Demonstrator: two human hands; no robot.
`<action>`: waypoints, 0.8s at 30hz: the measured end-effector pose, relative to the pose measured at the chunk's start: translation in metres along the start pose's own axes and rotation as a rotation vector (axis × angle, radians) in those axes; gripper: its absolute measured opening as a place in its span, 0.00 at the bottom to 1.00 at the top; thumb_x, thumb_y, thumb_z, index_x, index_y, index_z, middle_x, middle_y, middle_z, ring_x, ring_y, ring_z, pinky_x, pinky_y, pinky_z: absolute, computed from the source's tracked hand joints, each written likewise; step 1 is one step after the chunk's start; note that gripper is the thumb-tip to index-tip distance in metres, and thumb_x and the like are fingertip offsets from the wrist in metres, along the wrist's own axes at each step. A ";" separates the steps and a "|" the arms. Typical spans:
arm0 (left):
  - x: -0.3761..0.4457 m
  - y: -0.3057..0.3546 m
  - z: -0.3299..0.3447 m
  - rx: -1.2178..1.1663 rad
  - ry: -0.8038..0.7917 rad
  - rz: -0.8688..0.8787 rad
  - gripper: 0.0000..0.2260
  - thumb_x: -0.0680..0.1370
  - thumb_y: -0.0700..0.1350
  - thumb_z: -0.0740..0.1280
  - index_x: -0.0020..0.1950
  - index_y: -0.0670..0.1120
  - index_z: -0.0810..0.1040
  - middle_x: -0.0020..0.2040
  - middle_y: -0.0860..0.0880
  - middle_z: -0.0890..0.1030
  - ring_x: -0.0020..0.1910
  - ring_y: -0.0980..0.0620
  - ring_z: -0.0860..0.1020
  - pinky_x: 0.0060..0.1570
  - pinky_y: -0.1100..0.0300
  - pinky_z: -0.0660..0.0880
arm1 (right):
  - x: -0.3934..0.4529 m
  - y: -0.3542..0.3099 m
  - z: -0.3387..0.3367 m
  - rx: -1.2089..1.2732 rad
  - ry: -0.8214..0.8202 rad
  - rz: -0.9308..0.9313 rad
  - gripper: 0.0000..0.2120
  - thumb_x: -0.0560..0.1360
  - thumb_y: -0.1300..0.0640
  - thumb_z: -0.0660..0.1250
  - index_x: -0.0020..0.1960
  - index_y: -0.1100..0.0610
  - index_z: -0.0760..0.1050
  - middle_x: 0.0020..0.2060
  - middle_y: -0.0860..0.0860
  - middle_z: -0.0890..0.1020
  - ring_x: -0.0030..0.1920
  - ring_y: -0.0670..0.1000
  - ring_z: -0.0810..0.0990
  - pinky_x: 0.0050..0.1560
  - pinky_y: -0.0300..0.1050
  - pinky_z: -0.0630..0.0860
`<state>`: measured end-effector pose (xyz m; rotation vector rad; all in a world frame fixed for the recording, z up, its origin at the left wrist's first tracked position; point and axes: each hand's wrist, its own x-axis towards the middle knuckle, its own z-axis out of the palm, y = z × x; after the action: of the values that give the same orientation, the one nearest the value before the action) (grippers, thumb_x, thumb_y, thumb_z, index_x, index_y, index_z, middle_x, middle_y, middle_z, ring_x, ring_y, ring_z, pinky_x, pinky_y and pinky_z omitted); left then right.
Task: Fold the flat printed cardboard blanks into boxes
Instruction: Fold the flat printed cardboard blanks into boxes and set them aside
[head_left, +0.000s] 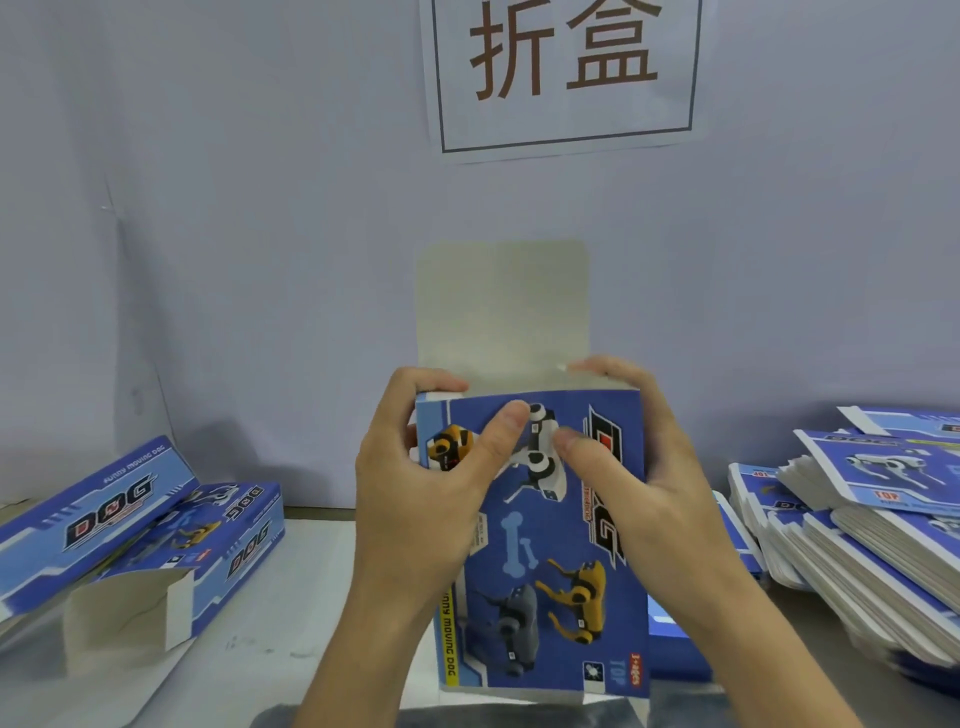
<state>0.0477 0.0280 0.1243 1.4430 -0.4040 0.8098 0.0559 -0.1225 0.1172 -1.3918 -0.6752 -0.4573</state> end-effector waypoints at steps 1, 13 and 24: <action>0.000 -0.002 0.000 0.024 -0.010 -0.006 0.17 0.68 0.56 0.74 0.51 0.51 0.74 0.43 0.46 0.84 0.38 0.48 0.86 0.29 0.58 0.80 | -0.001 0.000 -0.001 0.010 -0.011 0.022 0.13 0.77 0.56 0.70 0.58 0.45 0.72 0.41 0.48 0.84 0.39 0.48 0.86 0.34 0.39 0.81; 0.001 0.001 0.001 -0.075 0.029 -0.139 0.11 0.79 0.50 0.61 0.40 0.47 0.73 0.39 0.32 0.75 0.33 0.42 0.80 0.31 0.52 0.73 | 0.004 -0.008 0.001 -0.020 0.117 0.134 0.15 0.71 0.42 0.60 0.46 0.53 0.75 0.28 0.54 0.77 0.29 0.53 0.80 0.26 0.47 0.75; 0.004 0.003 -0.002 -0.156 -0.024 -0.162 0.19 0.73 0.48 0.58 0.60 0.65 0.74 0.46 0.42 0.81 0.33 0.47 0.79 0.28 0.55 0.76 | 0.002 -0.012 0.006 0.062 0.124 0.126 0.17 0.70 0.50 0.59 0.57 0.41 0.75 0.42 0.58 0.82 0.34 0.60 0.80 0.30 0.47 0.77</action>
<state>0.0479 0.0306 0.1289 1.3224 -0.3558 0.6182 0.0491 -0.1177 0.1277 -1.3271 -0.4939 -0.4154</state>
